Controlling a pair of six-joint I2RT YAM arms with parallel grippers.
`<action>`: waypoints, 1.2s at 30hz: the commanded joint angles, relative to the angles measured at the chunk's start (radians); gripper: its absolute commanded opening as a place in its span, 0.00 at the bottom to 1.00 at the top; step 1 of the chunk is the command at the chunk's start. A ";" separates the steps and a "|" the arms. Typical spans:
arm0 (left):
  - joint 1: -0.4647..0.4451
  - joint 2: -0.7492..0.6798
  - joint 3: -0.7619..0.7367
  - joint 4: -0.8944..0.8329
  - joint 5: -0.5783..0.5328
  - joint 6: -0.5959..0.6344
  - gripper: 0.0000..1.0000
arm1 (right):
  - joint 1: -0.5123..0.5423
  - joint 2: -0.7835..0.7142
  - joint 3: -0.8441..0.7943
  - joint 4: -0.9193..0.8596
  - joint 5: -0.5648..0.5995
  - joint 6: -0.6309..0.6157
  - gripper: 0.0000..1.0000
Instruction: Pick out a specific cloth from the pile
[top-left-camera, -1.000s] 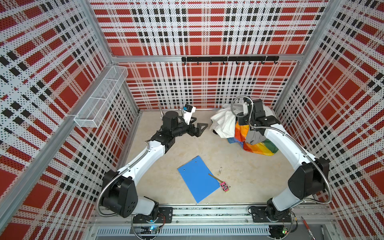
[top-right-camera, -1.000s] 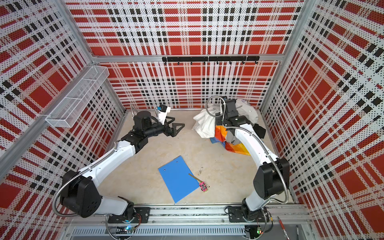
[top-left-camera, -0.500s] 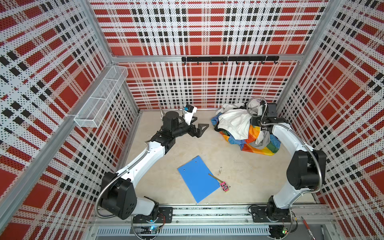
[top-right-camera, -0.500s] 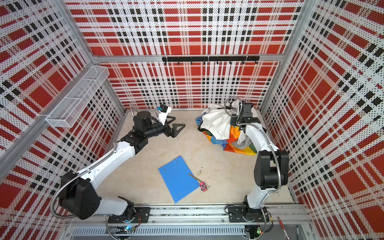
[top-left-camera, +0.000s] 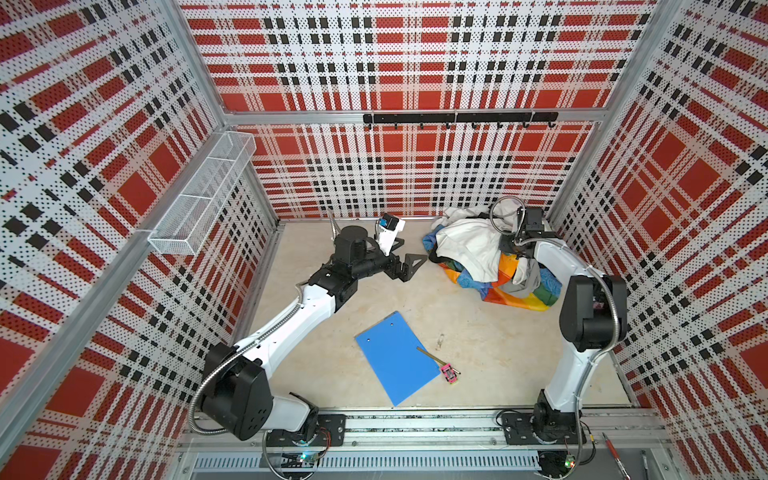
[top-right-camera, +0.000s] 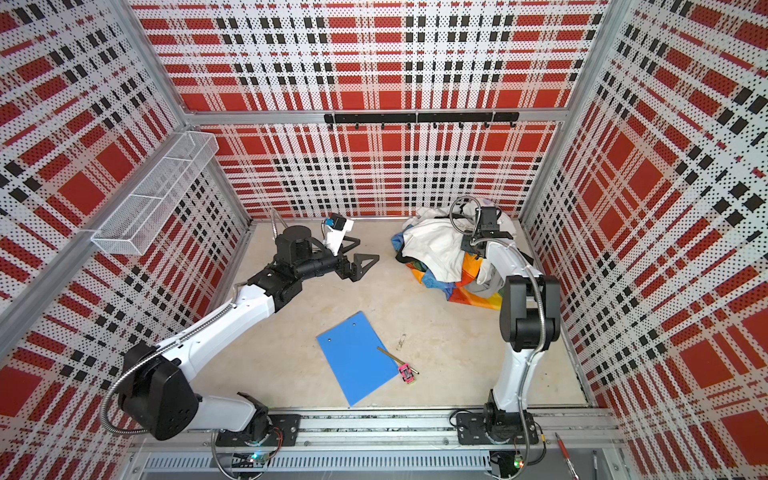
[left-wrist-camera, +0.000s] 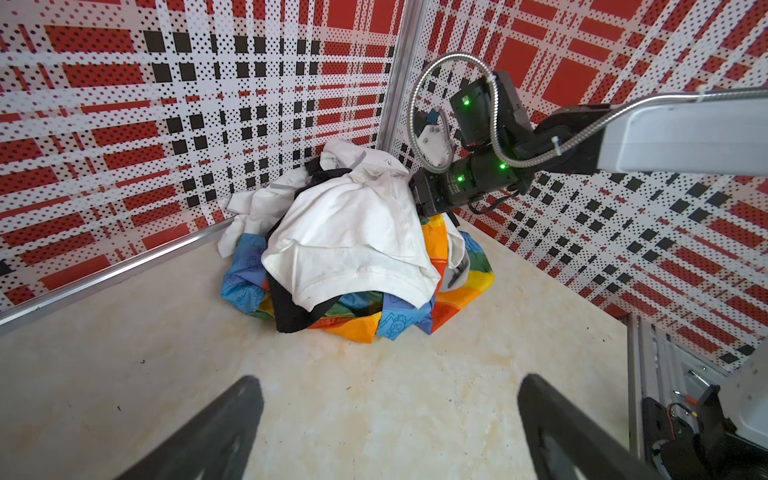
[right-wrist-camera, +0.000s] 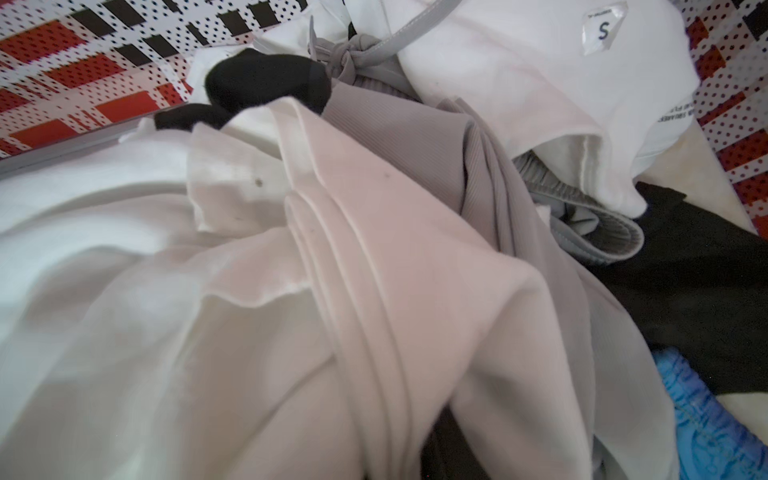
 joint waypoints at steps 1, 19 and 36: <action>-0.011 -0.010 0.012 0.004 0.000 0.006 0.99 | -0.010 0.059 0.041 0.006 0.049 0.001 0.36; -0.014 -0.017 0.008 0.014 0.008 -0.014 0.99 | 0.085 -0.431 -0.242 0.004 0.122 -0.052 0.97; -0.014 -0.009 0.014 -0.002 0.003 -0.011 0.99 | 0.525 -0.316 -0.105 -0.020 0.327 -0.232 1.00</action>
